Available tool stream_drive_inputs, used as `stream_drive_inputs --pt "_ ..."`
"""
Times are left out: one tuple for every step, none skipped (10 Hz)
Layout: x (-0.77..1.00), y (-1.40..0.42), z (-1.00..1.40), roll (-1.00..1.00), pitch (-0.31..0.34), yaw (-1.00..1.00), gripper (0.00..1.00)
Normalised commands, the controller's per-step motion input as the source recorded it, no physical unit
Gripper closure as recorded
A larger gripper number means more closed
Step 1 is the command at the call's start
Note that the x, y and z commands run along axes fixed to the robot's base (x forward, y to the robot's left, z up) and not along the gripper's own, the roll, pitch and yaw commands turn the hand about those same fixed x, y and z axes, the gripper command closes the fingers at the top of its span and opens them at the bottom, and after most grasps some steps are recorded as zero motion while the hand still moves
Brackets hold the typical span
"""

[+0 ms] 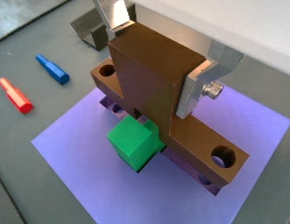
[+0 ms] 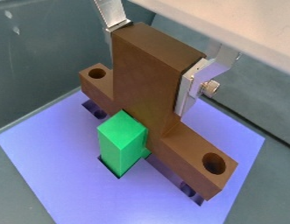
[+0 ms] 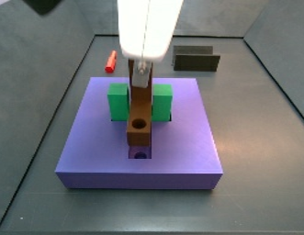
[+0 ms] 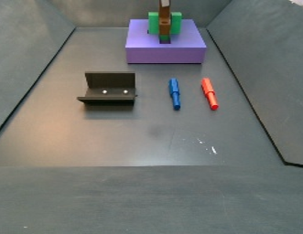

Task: Pick up the brown object. Move up. Place the brown object on the fixture. Regrasp the brown object. Move to above the board. Insert the brown object.
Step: Insert the brown object.

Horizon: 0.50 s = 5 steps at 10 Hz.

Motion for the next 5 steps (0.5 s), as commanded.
stream_drive_inputs --pt "0.0 0.0 -0.25 0.0 0.0 -0.09 1.0" --pt "-0.01 0.0 -0.21 0.02 0.0 -0.1 1.0" --pt "0.0 0.0 -0.23 0.01 0.0 -0.09 1.0" --pt "0.05 -0.02 -0.28 0.02 0.0 -0.08 1.0" --pt "0.08 -0.03 -0.31 0.08 0.0 -0.07 1.0"
